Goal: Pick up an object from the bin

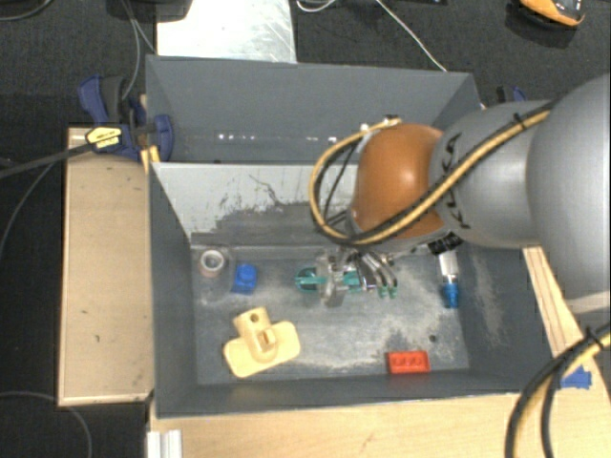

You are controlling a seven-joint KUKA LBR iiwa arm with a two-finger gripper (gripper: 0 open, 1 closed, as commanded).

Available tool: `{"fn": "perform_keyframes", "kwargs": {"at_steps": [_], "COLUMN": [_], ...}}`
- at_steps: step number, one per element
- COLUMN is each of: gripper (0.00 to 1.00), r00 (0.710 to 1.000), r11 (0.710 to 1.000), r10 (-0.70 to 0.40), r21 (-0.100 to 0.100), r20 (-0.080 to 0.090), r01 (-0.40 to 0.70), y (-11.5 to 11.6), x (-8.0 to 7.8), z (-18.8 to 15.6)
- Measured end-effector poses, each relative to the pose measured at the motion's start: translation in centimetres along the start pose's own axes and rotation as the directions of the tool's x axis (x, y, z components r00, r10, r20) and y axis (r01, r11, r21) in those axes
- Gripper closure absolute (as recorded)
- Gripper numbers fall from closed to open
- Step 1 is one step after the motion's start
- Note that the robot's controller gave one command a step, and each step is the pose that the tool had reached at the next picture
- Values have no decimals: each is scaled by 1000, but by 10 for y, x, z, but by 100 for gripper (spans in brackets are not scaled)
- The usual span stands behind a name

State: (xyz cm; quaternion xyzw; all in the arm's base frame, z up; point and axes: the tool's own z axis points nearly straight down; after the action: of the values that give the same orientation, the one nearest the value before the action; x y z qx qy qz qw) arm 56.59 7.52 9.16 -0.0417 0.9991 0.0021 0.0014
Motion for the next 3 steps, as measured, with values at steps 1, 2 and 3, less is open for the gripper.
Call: {"fn": "perform_keyframes", "kwargs": {"at_steps": [1, 2, 3], "gripper": [100, 100, 100], "r00": [1000, 999, 1000], "r11": [1000, 999, 1000], "r10": [-6, -33, -5], "r21": [0, 0, -2], "r20": [0, 0, 12], "r01": [6, 33, 5], "y": [4, -12, 10], "x": [-7, -3, -18], "z": [-16, 2, -84]}}
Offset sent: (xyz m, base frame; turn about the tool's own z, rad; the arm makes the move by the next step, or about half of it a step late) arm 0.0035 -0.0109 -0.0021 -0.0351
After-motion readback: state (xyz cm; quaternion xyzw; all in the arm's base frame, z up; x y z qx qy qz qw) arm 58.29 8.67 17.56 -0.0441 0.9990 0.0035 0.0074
